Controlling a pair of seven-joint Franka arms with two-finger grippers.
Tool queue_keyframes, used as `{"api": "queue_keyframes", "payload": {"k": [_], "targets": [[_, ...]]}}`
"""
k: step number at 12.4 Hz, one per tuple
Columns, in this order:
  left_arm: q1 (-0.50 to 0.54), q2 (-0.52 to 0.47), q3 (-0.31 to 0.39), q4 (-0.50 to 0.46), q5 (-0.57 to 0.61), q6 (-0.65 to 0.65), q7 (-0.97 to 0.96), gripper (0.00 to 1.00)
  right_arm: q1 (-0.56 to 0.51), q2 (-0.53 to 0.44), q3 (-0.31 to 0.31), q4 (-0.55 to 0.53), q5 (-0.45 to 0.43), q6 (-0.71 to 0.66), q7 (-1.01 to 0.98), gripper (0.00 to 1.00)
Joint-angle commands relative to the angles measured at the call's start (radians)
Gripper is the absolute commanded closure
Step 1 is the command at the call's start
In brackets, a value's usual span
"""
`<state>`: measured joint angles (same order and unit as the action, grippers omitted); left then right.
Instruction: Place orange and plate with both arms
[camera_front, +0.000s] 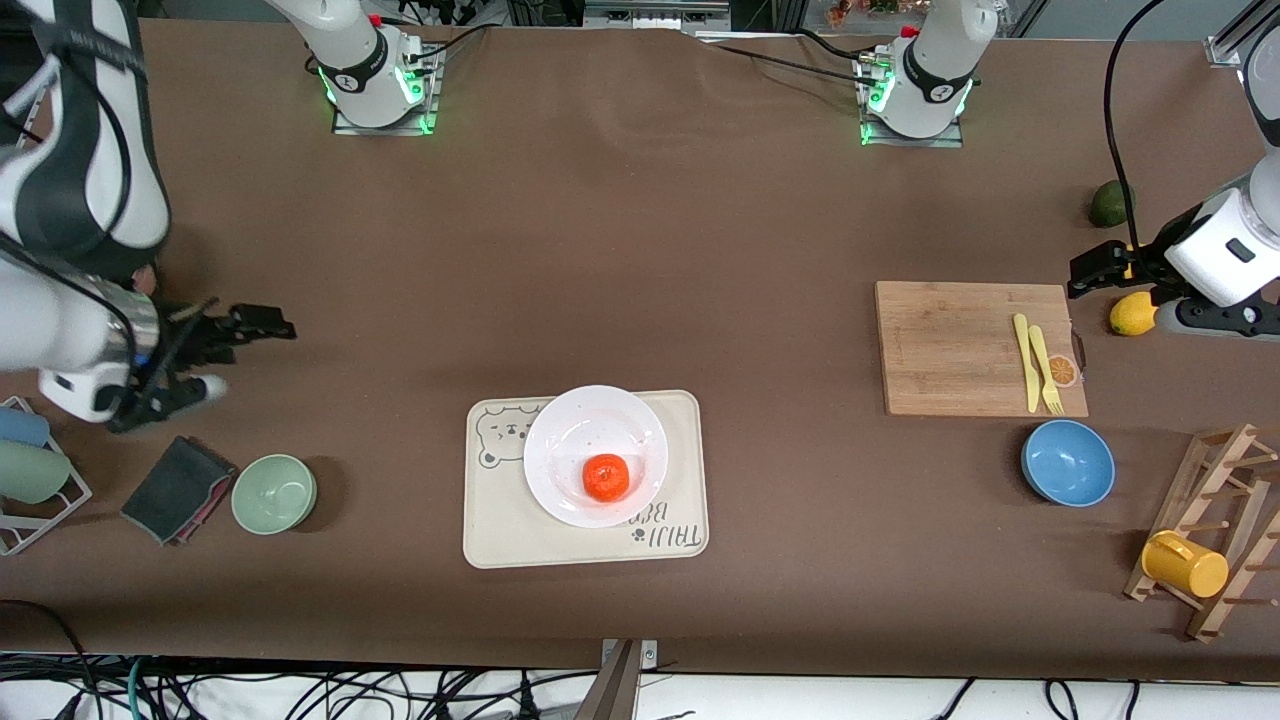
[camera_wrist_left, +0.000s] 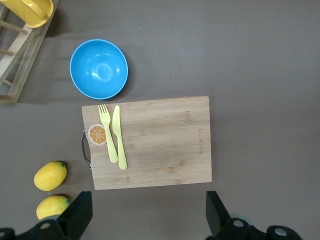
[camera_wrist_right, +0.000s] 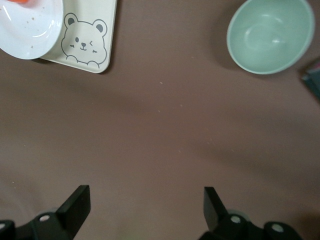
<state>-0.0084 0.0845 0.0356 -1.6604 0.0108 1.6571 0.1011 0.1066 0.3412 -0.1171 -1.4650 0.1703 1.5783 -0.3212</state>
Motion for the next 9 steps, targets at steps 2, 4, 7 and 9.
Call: {"api": "queue_keyframes", "payload": {"k": [2,4,7,9], "targets": [[-0.005,-0.006,0.0,-0.004,0.026,0.0,-0.003,0.0,0.005,-0.204,0.033,-0.145,-0.121,0.006,0.132,0.0],[-0.005,-0.008,0.0,-0.004,0.026,0.0,-0.003,0.0,0.004,-0.278,0.033,-0.17,-0.162,0.005,0.131,0.0],[-0.005,-0.008,0.001,-0.002,0.026,0.0,-0.003,0.0,0.004,-0.28,0.027,-0.169,-0.212,0.006,0.143,0.0],[-0.005,-0.008,0.0,-0.002,0.026,0.0,-0.003,0.0,0.002,-0.281,0.028,-0.16,-0.212,-0.01,0.143,0.0]]}}
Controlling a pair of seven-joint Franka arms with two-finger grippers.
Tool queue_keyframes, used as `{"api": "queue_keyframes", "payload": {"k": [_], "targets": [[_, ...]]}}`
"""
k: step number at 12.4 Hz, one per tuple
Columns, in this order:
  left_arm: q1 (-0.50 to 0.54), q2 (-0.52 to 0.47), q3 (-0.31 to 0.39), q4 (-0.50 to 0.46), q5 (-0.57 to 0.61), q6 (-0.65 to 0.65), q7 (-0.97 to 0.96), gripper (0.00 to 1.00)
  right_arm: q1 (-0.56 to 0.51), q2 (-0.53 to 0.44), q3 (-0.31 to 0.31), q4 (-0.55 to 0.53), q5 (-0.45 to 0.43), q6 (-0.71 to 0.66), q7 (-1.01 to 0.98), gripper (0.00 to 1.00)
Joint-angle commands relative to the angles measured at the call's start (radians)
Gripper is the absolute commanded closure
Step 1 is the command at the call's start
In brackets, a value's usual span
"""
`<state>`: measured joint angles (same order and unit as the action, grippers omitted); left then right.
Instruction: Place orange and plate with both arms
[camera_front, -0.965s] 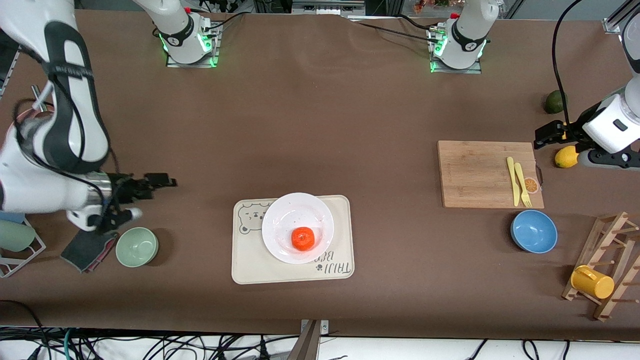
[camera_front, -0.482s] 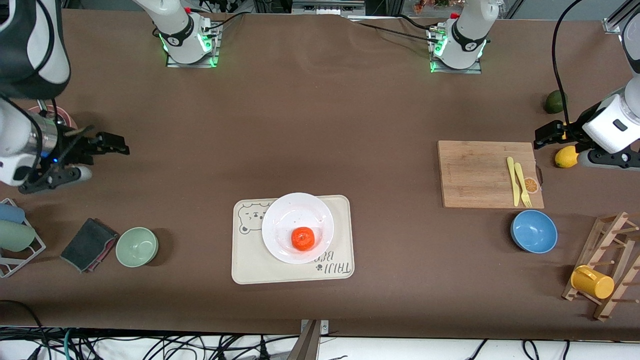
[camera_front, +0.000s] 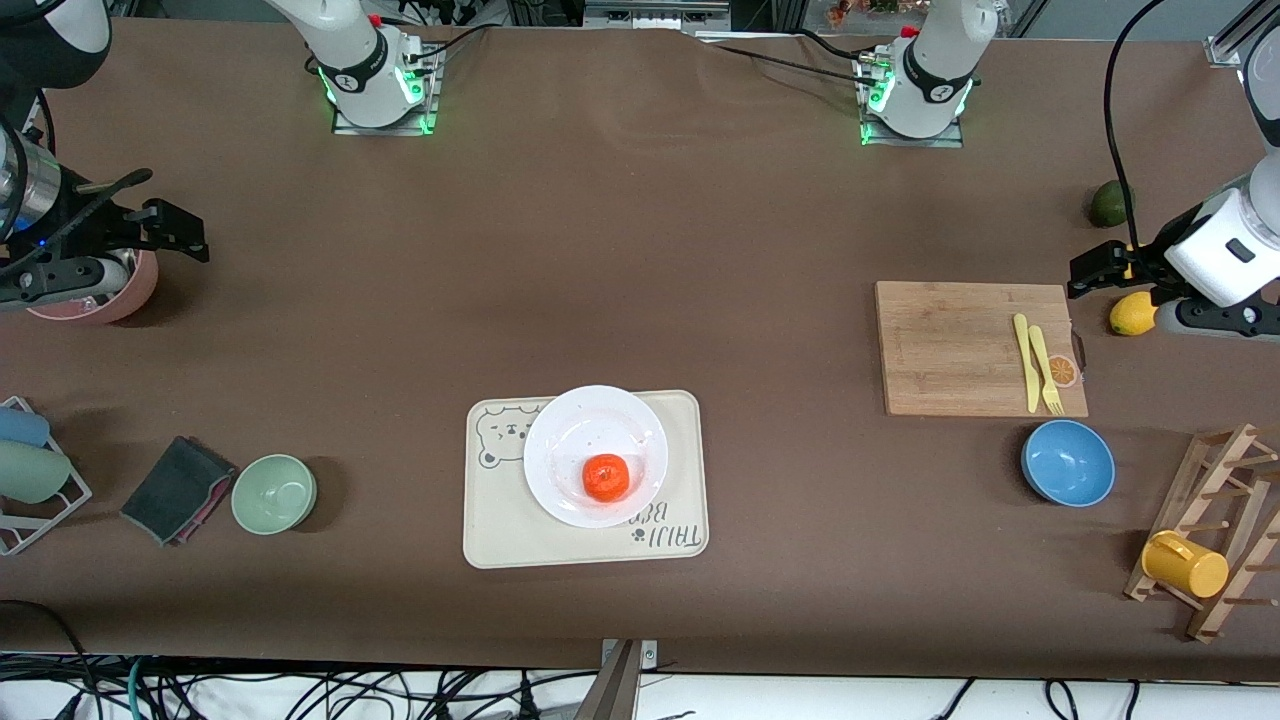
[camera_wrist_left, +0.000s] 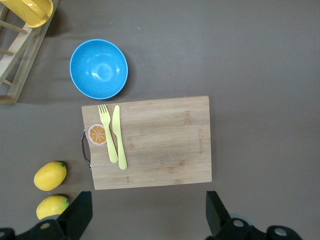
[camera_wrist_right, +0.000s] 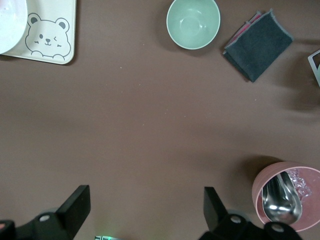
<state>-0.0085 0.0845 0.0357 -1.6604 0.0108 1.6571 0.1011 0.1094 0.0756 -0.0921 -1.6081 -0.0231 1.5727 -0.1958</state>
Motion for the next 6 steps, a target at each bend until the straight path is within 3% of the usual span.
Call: {"api": "queue_keyframes", "payload": {"k": [1,6], "targets": [[-0.005,-0.006,0.0,-0.002,0.026,0.0,-0.003,0.0,0.0,-0.014,-0.001,-0.007,-0.015,-0.028,0.021,0.0],[-0.005,-0.008,0.0,-0.004,0.026,0.0,-0.003,0.0,0.0,-0.02,-0.003,-0.001,-0.009,-0.045,0.065,0.0]]}}
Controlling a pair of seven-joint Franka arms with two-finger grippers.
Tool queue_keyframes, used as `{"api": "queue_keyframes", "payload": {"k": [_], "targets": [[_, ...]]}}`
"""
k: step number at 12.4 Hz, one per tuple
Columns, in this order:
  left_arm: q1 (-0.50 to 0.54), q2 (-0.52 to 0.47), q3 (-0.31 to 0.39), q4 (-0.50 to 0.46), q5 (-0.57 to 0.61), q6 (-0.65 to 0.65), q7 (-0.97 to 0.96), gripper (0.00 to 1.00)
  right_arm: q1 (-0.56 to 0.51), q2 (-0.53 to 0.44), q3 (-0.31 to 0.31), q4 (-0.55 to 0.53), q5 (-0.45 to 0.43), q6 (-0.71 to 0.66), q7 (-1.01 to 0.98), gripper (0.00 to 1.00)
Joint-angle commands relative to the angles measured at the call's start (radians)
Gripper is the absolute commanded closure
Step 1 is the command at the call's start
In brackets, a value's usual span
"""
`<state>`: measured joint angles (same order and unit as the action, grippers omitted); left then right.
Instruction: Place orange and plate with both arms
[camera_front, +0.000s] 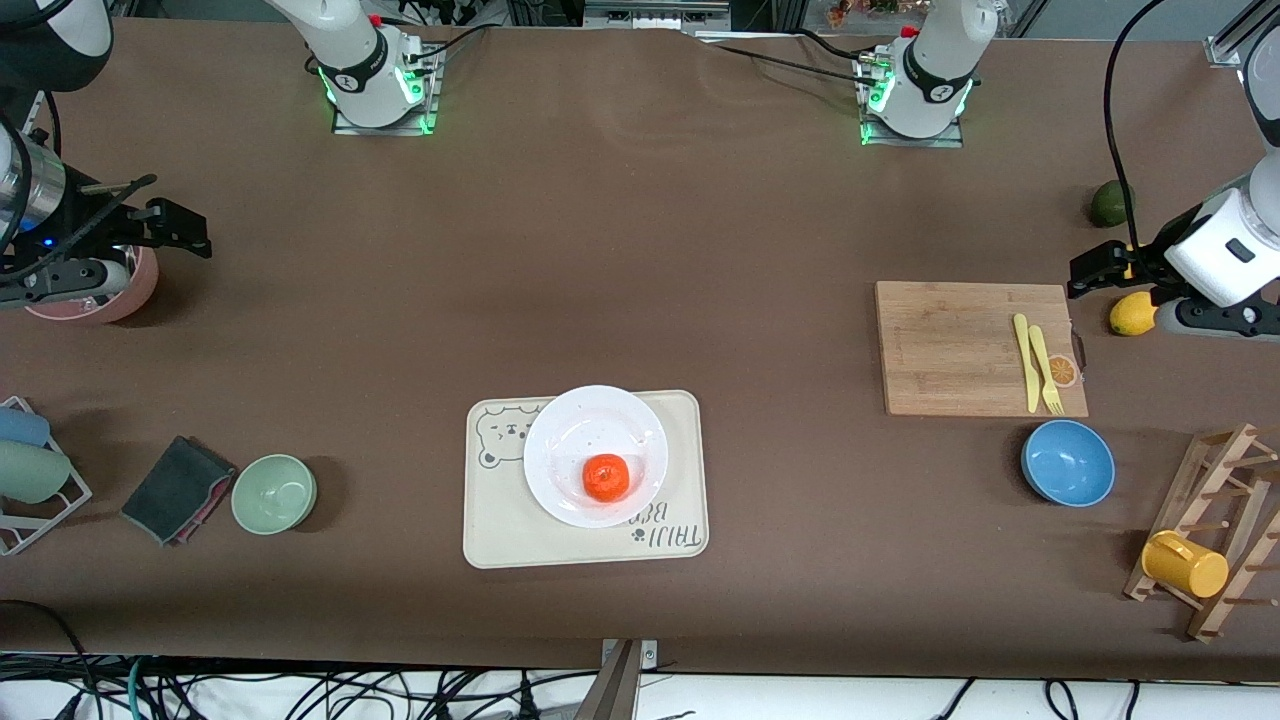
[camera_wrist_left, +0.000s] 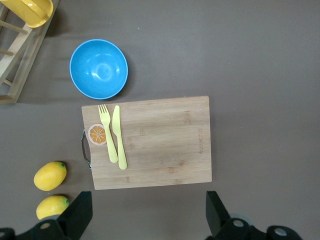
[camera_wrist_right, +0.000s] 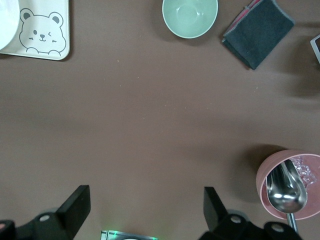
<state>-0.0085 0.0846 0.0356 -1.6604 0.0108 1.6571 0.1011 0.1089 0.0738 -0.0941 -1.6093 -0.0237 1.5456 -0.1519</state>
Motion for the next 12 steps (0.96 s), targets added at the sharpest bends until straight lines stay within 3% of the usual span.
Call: {"api": "queue_keyframes", "payload": {"k": [1,3,12], "targets": [[-0.005,-0.008,0.0,-0.004,0.026,0.0,-0.003,0.0,0.0,-0.022,-0.006,0.0,0.008,-0.024,0.023,0.0],[-0.005,-0.008,0.0,-0.004,0.026,0.0,-0.003,0.0,0.0,-0.031,-0.003,0.002,0.042,-0.03,0.025,0.0],[-0.005,-0.008,0.0,-0.004,0.026,-0.002,-0.003,0.0,0.0,-0.008,-0.015,0.095,0.03,-0.076,0.0,0.0]]}}
